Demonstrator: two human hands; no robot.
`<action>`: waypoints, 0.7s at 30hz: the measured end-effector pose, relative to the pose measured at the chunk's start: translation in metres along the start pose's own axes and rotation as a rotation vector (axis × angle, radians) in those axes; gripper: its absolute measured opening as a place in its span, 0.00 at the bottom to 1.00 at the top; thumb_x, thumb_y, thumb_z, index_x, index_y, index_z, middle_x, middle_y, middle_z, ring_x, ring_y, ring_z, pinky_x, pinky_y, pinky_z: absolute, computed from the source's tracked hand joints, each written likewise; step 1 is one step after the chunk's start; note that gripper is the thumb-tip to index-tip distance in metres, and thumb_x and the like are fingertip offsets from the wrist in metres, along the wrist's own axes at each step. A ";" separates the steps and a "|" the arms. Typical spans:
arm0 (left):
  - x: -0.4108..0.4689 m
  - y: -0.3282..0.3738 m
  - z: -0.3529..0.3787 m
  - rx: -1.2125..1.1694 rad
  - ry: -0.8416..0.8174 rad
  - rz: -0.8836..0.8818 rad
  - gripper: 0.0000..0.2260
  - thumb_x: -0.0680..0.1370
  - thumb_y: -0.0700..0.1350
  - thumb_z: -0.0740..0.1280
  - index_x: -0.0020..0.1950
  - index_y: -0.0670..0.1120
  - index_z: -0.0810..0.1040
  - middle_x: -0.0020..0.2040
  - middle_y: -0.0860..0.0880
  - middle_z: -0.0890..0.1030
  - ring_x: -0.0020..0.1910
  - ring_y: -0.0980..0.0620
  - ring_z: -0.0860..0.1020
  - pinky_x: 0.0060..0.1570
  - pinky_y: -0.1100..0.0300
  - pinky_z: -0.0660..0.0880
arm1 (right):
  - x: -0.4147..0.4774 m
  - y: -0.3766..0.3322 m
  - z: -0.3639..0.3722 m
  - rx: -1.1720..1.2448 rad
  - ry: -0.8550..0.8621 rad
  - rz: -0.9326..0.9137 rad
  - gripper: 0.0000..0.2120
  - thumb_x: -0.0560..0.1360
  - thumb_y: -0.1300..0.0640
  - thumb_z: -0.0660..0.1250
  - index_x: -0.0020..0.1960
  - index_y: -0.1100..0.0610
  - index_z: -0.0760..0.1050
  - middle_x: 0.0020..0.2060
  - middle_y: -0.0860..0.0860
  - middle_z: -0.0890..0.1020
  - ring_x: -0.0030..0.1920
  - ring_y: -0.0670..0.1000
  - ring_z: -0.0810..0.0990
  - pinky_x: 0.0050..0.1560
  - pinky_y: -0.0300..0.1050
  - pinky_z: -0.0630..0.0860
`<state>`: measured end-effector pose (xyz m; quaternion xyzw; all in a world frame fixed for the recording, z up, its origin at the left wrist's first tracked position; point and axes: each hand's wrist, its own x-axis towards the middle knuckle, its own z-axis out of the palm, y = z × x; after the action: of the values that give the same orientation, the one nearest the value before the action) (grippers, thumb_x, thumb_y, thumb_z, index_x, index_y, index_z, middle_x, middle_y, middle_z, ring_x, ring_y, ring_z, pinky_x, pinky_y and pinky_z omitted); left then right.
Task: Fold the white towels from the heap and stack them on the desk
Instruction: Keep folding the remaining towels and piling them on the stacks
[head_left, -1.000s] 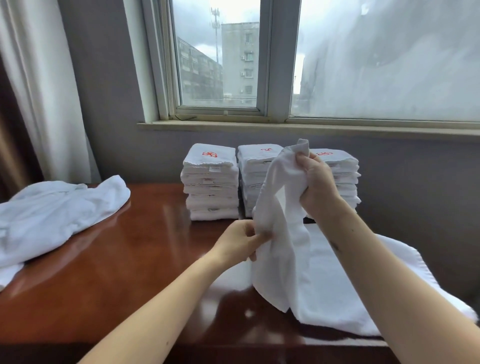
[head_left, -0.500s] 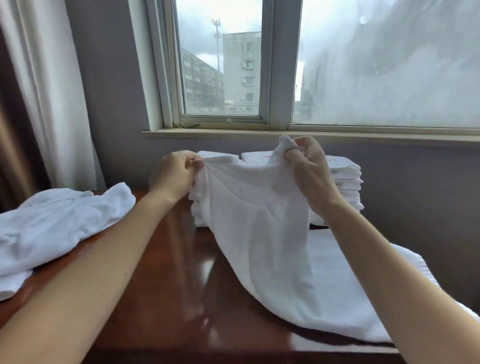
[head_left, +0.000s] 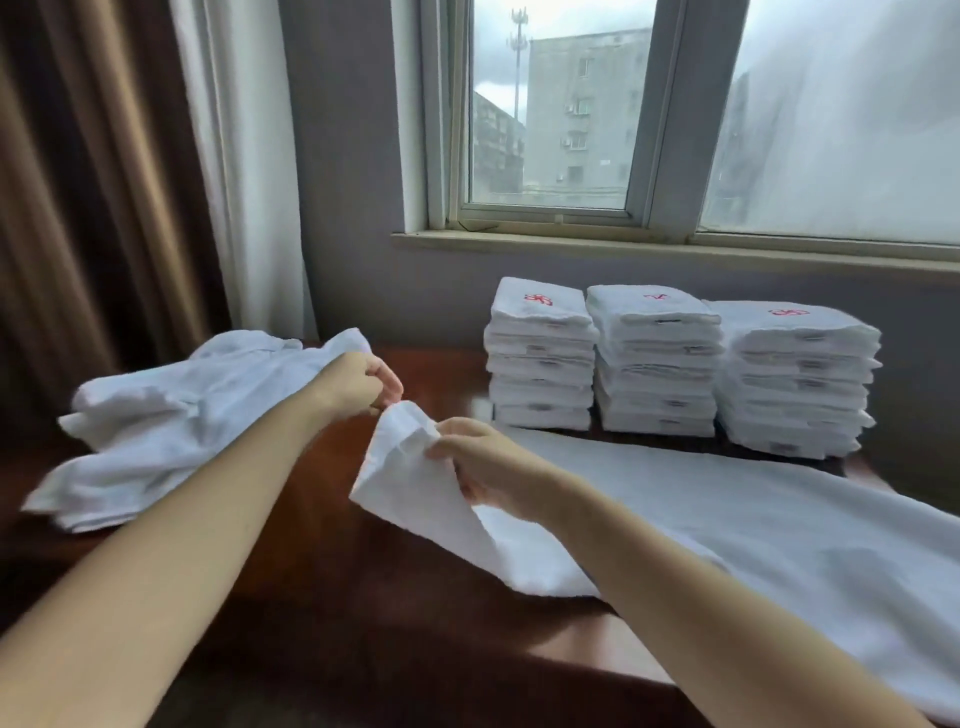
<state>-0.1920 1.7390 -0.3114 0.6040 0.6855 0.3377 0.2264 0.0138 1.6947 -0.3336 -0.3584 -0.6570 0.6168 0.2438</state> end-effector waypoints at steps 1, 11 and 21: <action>-0.004 -0.011 0.001 0.041 -0.026 -0.049 0.18 0.77 0.30 0.55 0.41 0.46 0.80 0.46 0.45 0.83 0.49 0.47 0.81 0.43 0.60 0.78 | 0.004 0.007 0.003 -0.060 -0.030 0.043 0.07 0.79 0.60 0.62 0.57 0.58 0.72 0.46 0.56 0.76 0.45 0.52 0.78 0.46 0.44 0.78; -0.059 -0.032 0.047 0.106 -0.385 0.010 0.06 0.76 0.51 0.69 0.49 0.51 0.82 0.48 0.53 0.84 0.50 0.54 0.82 0.51 0.58 0.78 | -0.003 0.031 -0.035 -0.479 0.141 0.024 0.09 0.77 0.62 0.63 0.55 0.56 0.78 0.47 0.54 0.86 0.49 0.51 0.83 0.48 0.42 0.76; -0.099 -0.024 0.040 0.532 -0.681 -0.061 0.26 0.64 0.68 0.75 0.54 0.54 0.77 0.53 0.62 0.76 0.53 0.61 0.74 0.50 0.65 0.72 | -0.025 0.060 -0.038 -0.840 -0.129 -0.016 0.08 0.77 0.52 0.67 0.55 0.46 0.82 0.44 0.38 0.80 0.43 0.35 0.76 0.43 0.30 0.68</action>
<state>-0.1630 1.6486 -0.3657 0.6977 0.6524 -0.0759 0.2859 0.0684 1.6990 -0.3851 -0.3819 -0.8680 0.3149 0.0398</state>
